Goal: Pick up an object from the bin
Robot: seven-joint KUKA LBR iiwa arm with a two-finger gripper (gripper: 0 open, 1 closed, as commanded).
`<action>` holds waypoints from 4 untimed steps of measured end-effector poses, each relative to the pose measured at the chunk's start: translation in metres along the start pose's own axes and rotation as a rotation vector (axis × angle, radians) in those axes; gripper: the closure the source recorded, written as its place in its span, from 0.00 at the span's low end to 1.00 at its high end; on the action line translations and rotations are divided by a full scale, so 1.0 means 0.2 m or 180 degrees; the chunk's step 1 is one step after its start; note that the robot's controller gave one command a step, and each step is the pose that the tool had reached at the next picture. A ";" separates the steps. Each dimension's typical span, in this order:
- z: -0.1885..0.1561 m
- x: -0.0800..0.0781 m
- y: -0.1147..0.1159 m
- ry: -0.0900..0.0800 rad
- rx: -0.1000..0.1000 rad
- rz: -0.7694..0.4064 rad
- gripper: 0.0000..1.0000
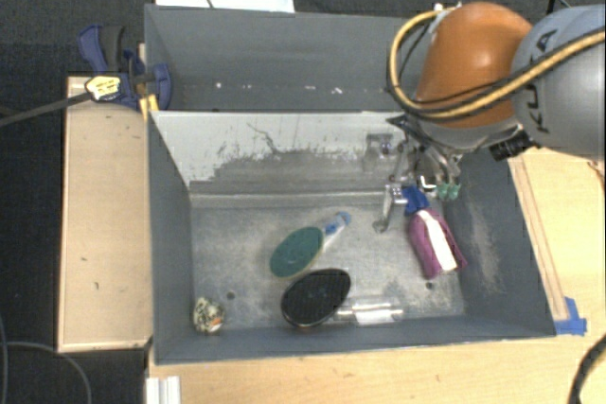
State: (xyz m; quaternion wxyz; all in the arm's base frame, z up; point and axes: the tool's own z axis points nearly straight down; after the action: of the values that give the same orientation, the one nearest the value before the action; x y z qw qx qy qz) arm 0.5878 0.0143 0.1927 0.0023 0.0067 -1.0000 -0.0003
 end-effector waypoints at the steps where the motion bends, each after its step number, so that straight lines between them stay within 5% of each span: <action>1: 0.63 0.04 0.16 -0.0001 0.0000 -0.0737 0.00; 2: 0.61 0.03 0.15 -0.0021 0.0001 -0.0724 1.00; 3: 0.04 0.05 0.17 -0.0047 0.0005 -0.0854 1.00; 4: -0.16 0.04 0.13 -0.0043 0.0005 -0.0741 1.00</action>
Offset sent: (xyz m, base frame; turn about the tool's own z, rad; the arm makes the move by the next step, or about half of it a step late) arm -0.0083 0.0306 -0.1227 -0.2308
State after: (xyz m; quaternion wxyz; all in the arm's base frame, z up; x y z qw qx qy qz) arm 0.5790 0.0403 0.2244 -0.0045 0.1228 -0.9924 0.0001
